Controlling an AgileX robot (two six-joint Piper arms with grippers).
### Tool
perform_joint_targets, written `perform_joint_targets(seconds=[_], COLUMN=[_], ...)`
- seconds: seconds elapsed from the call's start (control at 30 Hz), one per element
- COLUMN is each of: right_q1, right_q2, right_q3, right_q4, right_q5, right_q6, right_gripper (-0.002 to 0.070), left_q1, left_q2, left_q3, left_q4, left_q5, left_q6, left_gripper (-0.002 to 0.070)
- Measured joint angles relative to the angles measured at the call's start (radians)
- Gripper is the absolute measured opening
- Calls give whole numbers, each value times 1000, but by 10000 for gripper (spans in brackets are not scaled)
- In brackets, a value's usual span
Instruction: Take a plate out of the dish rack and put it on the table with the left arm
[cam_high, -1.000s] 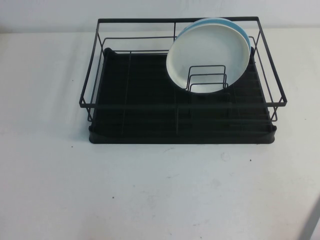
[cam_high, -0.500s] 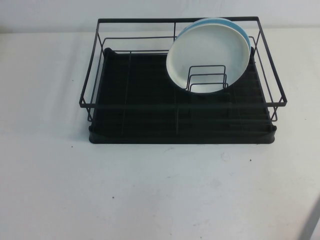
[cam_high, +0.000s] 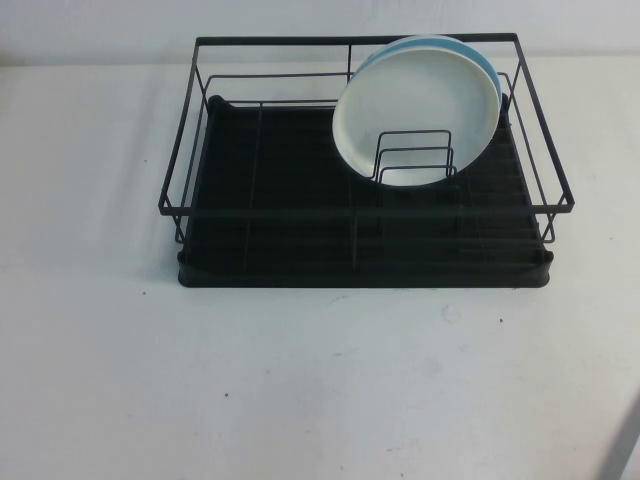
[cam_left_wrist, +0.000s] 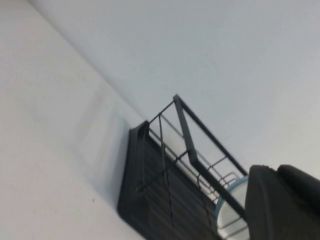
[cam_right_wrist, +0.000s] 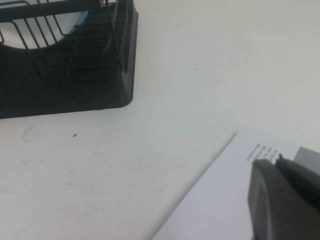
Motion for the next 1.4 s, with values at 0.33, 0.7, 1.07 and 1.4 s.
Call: perform_joint_targets(seconds=[0.33, 0.7, 1.07, 1.4], right_q1=[0, 0, 0, 0], right_q2=[0, 0, 0, 0], right_q3=[0, 0, 0, 0], right_q4=[0, 0, 0, 0], right_q5=[0, 0, 0, 0], right_q6=[0, 0, 0, 0], right_gripper=[-18, -18, -18, -18], left_q1=[0, 0, 0, -92], left_q2=[411, 1067, 1462, 1671], left_q3=[-564, -1250, -1657, -1811], left_q4=[121, 65, -150, -301], left_q5=[663, 1083, 1185, 1036], left_q6=[357, 824, 1303, 1418], left_gripper=[-3, -3, -3, 113])
